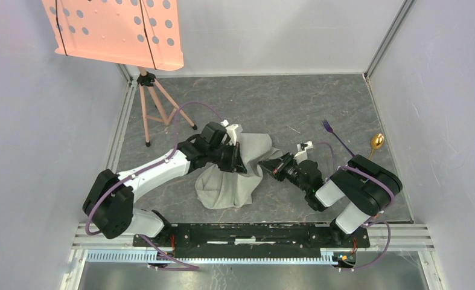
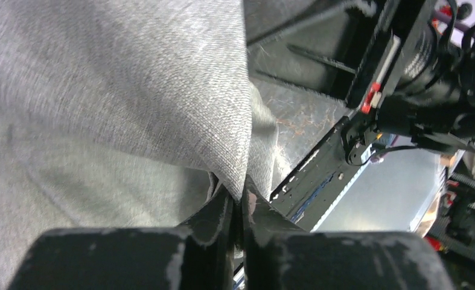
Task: Fold the napkin into a case and place the utensils inside
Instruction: Pick up the crumpled napkin from the center of the board.
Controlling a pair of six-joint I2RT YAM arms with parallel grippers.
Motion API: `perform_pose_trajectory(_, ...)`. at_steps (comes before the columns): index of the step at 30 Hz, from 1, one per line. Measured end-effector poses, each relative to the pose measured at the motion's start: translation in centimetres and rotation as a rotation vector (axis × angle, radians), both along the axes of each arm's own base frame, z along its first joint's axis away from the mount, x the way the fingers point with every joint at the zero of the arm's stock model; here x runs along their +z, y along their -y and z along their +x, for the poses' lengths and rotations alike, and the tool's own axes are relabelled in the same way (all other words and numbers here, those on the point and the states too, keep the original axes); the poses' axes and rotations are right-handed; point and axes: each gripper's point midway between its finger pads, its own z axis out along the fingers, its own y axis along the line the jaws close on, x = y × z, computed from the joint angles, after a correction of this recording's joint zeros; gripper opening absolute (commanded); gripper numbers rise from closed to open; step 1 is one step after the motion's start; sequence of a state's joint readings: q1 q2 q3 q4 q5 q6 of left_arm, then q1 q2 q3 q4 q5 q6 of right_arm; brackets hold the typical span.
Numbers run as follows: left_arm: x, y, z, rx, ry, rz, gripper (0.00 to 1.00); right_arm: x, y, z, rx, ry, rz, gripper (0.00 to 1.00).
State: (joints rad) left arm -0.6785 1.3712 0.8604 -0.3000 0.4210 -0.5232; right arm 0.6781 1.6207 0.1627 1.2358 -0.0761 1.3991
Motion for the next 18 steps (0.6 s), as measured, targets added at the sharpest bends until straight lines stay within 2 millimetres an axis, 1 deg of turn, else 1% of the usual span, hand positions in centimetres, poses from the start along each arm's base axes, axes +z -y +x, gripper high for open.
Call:
perform_pose_trajectory(3,0.6,1.7,-0.6,-0.051,0.011,-0.006,0.6,1.5,0.9,1.5,-0.035,0.046,0.042,0.0)
perform_pose_trajectory(4,0.8,2.1,-0.8,-0.063,0.016,-0.004,0.71,1.9,1.5,2.1,-0.05,0.067,0.047,0.0)
perform_pose_trajectory(5,1.1,2.4,-0.8,-0.067,0.029,0.001,0.79,2.3,2.3,2.6,-0.07,0.088,0.048,0.0)
perform_pose_trajectory(7,1.5,2.4,-0.7,-0.055,0.055,0.017,0.83,2.8,4.2,3.1,-0.105,0.129,0.029,0.0)
perform_pose_trajectory(8,1.6,2.1,-0.5,-0.038,0.069,0.032,0.84,3.0,5.1,3.1,-0.117,0.146,0.017,0.0)
perform_pose_trajectory(10,2.0,1.1,-0.3,0.001,0.101,0.054,0.86,3.4,7.1,3.3,-0.151,0.199,-0.029,0.0)
perform_pose_trajectory(13,2.4,-0.4,-0.7,0.037,0.147,0.059,0.87,4.2,9.3,3.7,-0.176,0.279,-0.111,0.0)
perform_pose_trajectory(16,1.5,-1.6,-1.6,0.053,0.16,0.08,0.89,4.9,11.2,4.0,-0.208,0.344,-0.209,0.0)
perform_pose_trajectory(17,0.9,-1.9,-1.9,0.055,0.154,0.094,0.89,4.9,12.0,4.1,-0.222,0.357,-0.249,0.0)
perform_pose_trajectory(18,0.2,-2.3,-2.0,0.066,0.148,0.117,0.88,4.9,12.7,4.3,-0.234,0.371,-0.295,0.03)
